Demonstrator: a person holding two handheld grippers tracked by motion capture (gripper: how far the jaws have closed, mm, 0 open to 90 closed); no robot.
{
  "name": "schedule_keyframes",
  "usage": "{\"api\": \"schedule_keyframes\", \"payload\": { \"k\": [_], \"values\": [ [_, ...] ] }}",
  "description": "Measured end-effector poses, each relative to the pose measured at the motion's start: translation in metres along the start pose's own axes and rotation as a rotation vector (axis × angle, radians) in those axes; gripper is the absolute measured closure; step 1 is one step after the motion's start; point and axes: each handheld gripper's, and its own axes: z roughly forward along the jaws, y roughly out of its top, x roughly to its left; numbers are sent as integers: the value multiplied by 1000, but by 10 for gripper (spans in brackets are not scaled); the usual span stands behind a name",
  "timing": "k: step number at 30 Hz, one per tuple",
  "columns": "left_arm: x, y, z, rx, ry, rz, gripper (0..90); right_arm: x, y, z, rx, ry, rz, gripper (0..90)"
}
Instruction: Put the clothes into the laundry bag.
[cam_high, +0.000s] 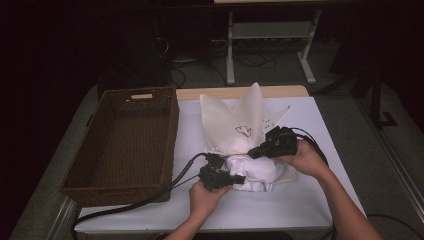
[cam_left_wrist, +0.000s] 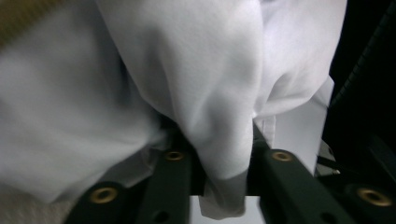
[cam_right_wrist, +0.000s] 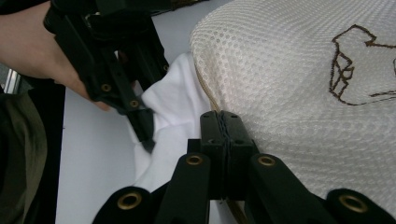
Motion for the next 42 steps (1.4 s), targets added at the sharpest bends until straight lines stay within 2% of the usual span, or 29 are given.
{"api": "schedule_keyframes", "payload": {
  "k": [2,6,8,13,15,16,18,21,22,23,24,26,27,32,34,39,42],
  "values": [
    [0,3,-1,-8,13,9,825,3,2,-1,3,4,-11,888],
    [-2,10,-12,-58,36,11,833,12,7,-2,6,14,-49,889],
    [-6,12,-18,-76,53,35,836,16,9,-4,6,15,-54,890],
    [-19,11,-32,-136,38,48,837,27,15,-12,-7,37,-82,890],
    [-24,10,-34,-144,44,67,836,32,17,-16,-22,47,-95,890],
    [-23,9,-33,-146,42,65,835,34,18,-18,-30,49,-100,890],
    [-18,10,-28,-147,64,64,832,32,18,-19,-23,37,-97,890],
    [1,12,-13,-131,125,26,827,23,16,-13,13,7,-72,890],
    [8,13,-8,-130,139,2,825,20,14,-10,20,8,-59,890],
    [15,13,-5,-133,135,-22,820,16,12,-8,29,5,-53,889],
    [17,14,-4,-134,128,-23,812,14,11,-4,52,-11,-48,888],
    [15,14,-5,-124,128,-7,799,11,8,-1,69,-12,-43,888],
    [15,14,-6,-116,125,-8,789,10,6,-1,60,-11,-39,888],
    [6,12,-17,-75,100,17,650,2,3,-5,32,-8,-12,887],
    [5,10,-20,-35,65,-15,570,2,3,-6,25,-11,-11,886],
    [-1,3,-27,24,52,5,470,-1,4,-8,22,-19,2,886],
    [-4,-2,-24,52,33,8,430,-5,4,-10,17,-26,3,886]
  ]
}}
